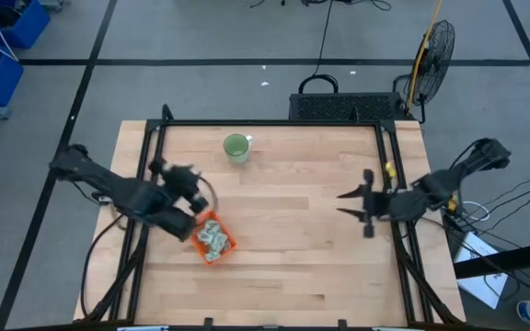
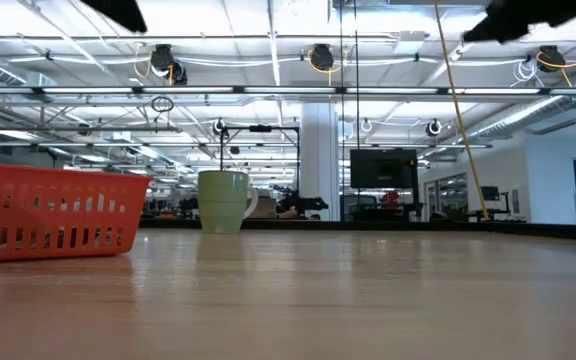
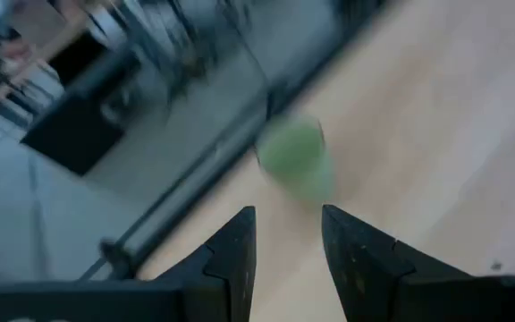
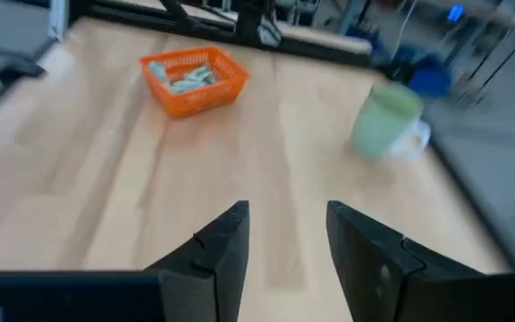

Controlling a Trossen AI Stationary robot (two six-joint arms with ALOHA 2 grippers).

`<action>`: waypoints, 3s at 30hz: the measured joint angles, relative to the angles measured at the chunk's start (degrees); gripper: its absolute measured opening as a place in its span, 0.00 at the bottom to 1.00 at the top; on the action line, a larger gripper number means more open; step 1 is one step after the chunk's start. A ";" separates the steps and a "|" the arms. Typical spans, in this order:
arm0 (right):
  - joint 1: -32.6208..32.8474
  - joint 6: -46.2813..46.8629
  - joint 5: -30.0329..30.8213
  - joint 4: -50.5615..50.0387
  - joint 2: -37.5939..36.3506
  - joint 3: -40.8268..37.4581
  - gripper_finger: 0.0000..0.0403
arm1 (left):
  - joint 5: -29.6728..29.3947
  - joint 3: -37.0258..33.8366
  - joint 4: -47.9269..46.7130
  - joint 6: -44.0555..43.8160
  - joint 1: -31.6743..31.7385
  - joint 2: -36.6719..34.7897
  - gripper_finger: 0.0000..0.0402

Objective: Pick and place Stevia / Truvia into bins
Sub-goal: Return to Home Position

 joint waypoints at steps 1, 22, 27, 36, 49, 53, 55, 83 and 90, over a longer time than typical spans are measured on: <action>-0.13 2.84 -1.22 -2.48 -2.66 -0.64 0.36 | -3.23 -0.63 0.23 -1.76 -0.46 -2.01 0.34; -0.11 -16.51 -22.84 37.27 -30.92 -31.93 0.36 | -9.20 -45.02 61.59 16.14 -3.40 -24.37 0.34; -0.11 -20.57 -22.88 38.56 -31.09 -34.33 0.36 | 4.63 -51.44 86.82 40.62 -1.28 -26.13 0.34; -0.17 -32.55 -22.88 45.01 -33.23 -34.24 0.36 | 23.91 -52.81 90.68 58.61 15.57 -42.65 0.34; -0.17 -26.21 -22.75 38.29 -34.33 -34.24 0.36 | 37.36 -61.92 90.14 58.88 26.65 -56.46 0.34; -0.17 -25.23 -22.73 36.16 -34.58 -34.18 0.36 | 40.36 -67.83 96.46 58.04 27.30 -60.84 0.34; -0.17 -24.14 -22.44 36.15 -34.59 -34.18 0.36 | 42.47 -71.17 99.62 58.11 27.24 -62.48 0.34; -0.20 -7.72 -14.98 28.58 -34.48 -34.22 0.36 | 42.74 -74.69 91.88 58.41 27.25 -62.93 0.34; -0.17 -8.37 -23.05 38.43 -34.48 -39.49 0.36 | 42.74 -74.69 91.95 59.74 27.25 -62.97 0.34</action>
